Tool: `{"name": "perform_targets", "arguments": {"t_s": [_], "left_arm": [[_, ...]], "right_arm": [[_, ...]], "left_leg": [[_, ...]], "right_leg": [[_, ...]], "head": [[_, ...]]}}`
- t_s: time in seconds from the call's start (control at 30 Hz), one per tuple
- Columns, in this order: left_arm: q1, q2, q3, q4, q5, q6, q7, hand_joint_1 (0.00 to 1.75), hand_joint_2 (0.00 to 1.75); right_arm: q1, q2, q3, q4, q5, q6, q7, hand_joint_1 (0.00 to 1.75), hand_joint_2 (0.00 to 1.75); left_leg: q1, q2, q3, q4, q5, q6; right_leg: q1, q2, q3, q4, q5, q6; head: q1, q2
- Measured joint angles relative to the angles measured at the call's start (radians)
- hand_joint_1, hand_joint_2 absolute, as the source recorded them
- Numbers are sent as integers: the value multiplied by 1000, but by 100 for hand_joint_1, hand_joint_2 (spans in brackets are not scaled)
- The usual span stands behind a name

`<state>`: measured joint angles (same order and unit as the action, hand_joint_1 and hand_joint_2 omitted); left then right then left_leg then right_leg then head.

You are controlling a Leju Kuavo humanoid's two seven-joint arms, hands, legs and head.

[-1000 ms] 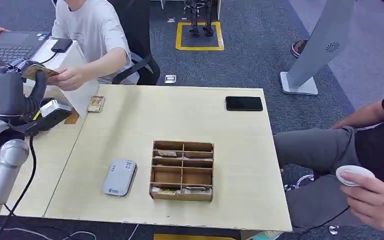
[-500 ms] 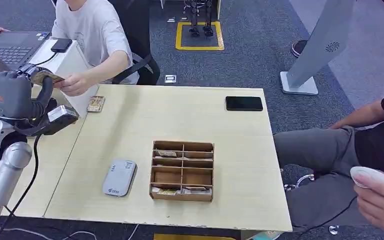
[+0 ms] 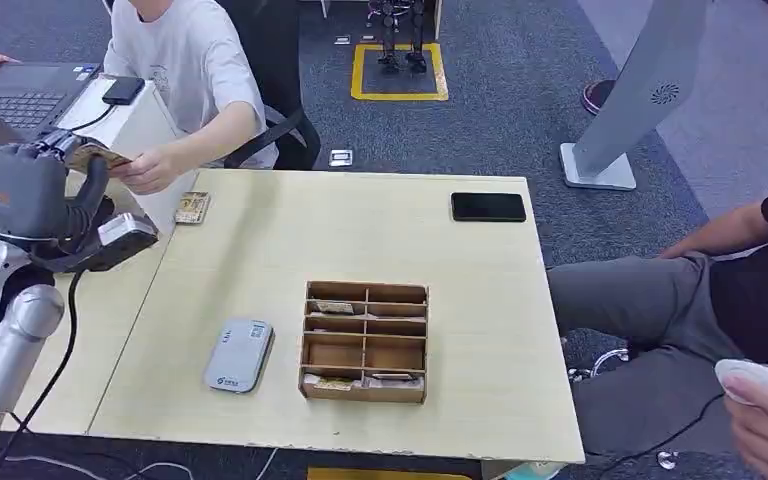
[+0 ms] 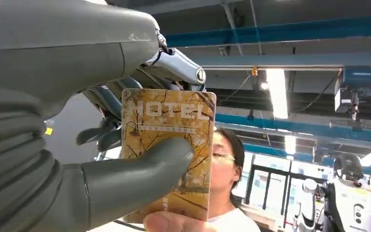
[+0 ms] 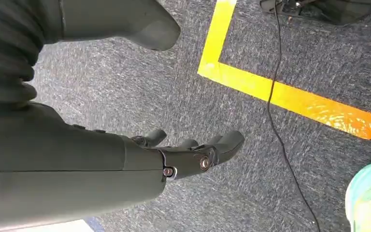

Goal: Pass the card to the sensor for recognition and then transmit it.

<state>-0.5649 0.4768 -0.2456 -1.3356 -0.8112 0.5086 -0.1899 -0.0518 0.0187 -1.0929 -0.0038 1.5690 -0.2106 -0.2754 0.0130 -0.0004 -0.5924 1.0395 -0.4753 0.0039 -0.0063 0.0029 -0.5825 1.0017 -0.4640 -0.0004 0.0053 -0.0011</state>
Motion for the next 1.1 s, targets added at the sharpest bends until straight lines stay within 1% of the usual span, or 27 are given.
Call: {"name": "perform_targets", "arguments": {"t_s": [0.1, 0.2, 0.3, 0.47, 0.67, 0.9, 0.97, 1.0, 1.07, 1.1], "left_arm": [[2, -2, -3, 0, 69, -35, -10, 0, 175], [6, -6, -3, -1, 107, -45, -13, 0, 175], [29, -10, -3, -23, 196, -91, -13, 0, 175], [66, -3, -2, -51, 215, -105, -14, 0, 175], [69, -2, -2, -54, 211, -113, -31, 0, 175], [69, -2, -2, -55, 210, -114, -33, 0, 175], [73, -2, -2, -57, 241, -154, -59, 0, 175], [82, -2, -2, -67, 271, -192, -84, 0, 175], [129, 5, -4, -124, 326, -304, -161, 0, 175], [164, 17, -12, -167, 338, -346, -195, 0, 175]], "right_arm": [[0, 0, 0, 0, 0, -1, -3, 0, 175], [0, 0, 0, 0, 0, -3, -6, 0, 175], [1, 0, 0, 0, 0, -8, -6, 0, 175], [2, 0, -1, 0, 0, -17, -5, 0, 175], [2, 0, -1, 0, 0, -16, 4, 0, 175], [1, 0, -1, 0, 0, -17, 7, 0, 175], [1, 0, -2, 0, 0, -17, 4, 0, 175], [1, 0, -3, 0, 0, -17, 0, 0, 175], [2, 0, -10, 0, -1, -16, -6, 0, 175], [3, 0, -13, 0, -7, -16, -9, 0, 175]], "left_leg": [[0, 0, 0, 0, 0, 0], [0, 0, 0, 0, 0, 0], [0, 1, 0, 0, 0, 0], [0, 1, 0, 0, 0, 0], [0, 1, 0, 0, 0, 0], [0, 1, 0, 0, 0, 0], [0, 1, 0, 0, 0, 0], [0, 1, 0, 0, 0, 0], [0, 2, 0, 0, -1, 0], [0, 3, 0, 0, -2, 0]], "right_leg": [[0, 0, 0, 0, 0, 0], [0, 0, 0, 0, 0, 0], [0, 0, 0, 0, 0, 0], [0, 0, 0, 0, 0, 0], [0, 0, 0, 0, 0, 0], [0, 0, 0, 0, 0, 0], [0, 0, 0, 0, 0, 0], [0, 0, 0, 0, 0, 0], [0, 2, 0, 0, 0, 1], [0, 3, 0, 0, -1, 1]], "head": [[0, 0], [0, 0], [0, 0], [0, 0], [0, 0], [0, 0], [0, 0], [0, 0], [0, 0], [0, 0]]}}
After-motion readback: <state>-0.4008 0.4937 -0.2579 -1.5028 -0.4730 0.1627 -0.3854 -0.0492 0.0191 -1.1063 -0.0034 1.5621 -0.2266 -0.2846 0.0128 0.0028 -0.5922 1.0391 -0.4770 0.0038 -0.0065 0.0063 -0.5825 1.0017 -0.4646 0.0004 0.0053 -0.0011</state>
